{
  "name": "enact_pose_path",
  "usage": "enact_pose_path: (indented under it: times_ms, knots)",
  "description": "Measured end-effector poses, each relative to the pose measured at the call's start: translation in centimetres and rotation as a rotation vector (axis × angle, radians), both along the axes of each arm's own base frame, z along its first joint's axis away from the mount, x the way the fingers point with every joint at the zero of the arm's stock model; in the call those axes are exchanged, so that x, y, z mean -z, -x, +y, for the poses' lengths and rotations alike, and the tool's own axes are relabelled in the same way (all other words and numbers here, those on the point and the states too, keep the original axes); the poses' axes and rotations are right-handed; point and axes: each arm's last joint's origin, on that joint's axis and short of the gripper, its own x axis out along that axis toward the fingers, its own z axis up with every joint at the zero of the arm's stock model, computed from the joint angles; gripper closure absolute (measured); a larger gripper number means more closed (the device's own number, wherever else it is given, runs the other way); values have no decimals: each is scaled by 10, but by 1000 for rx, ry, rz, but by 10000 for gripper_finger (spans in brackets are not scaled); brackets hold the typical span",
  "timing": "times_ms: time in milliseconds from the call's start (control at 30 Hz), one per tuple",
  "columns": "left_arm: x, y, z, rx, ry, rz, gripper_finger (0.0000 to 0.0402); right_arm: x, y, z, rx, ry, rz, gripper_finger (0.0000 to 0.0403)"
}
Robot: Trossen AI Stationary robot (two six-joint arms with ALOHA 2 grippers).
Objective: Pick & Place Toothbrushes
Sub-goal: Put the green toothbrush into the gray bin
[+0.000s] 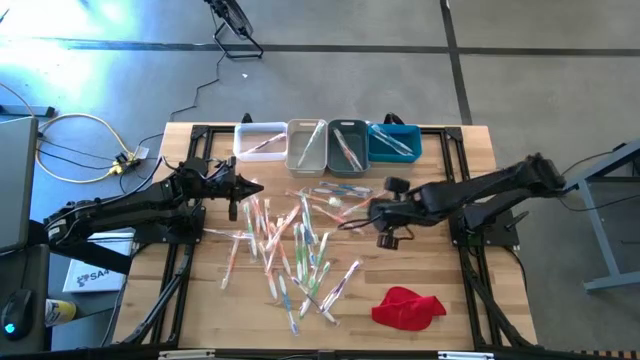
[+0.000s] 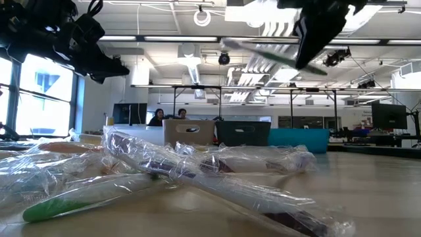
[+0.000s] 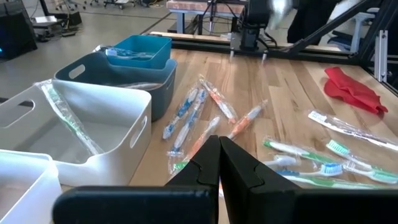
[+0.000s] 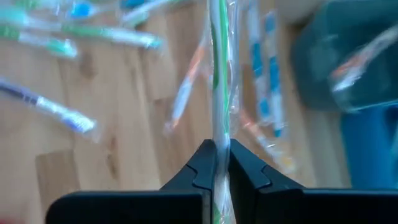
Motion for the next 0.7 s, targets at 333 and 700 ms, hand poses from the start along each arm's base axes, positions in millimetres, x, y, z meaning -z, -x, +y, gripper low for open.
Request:
enact_pose_path:
  times_ms: [333,700]
  knots:
    - [0,0,0,-2,0,2,401,-42,46,-14,108,72,-155,389]
    - [0,0,0,-2,0,2,401,-35,67,-20,229,97,-107,389]
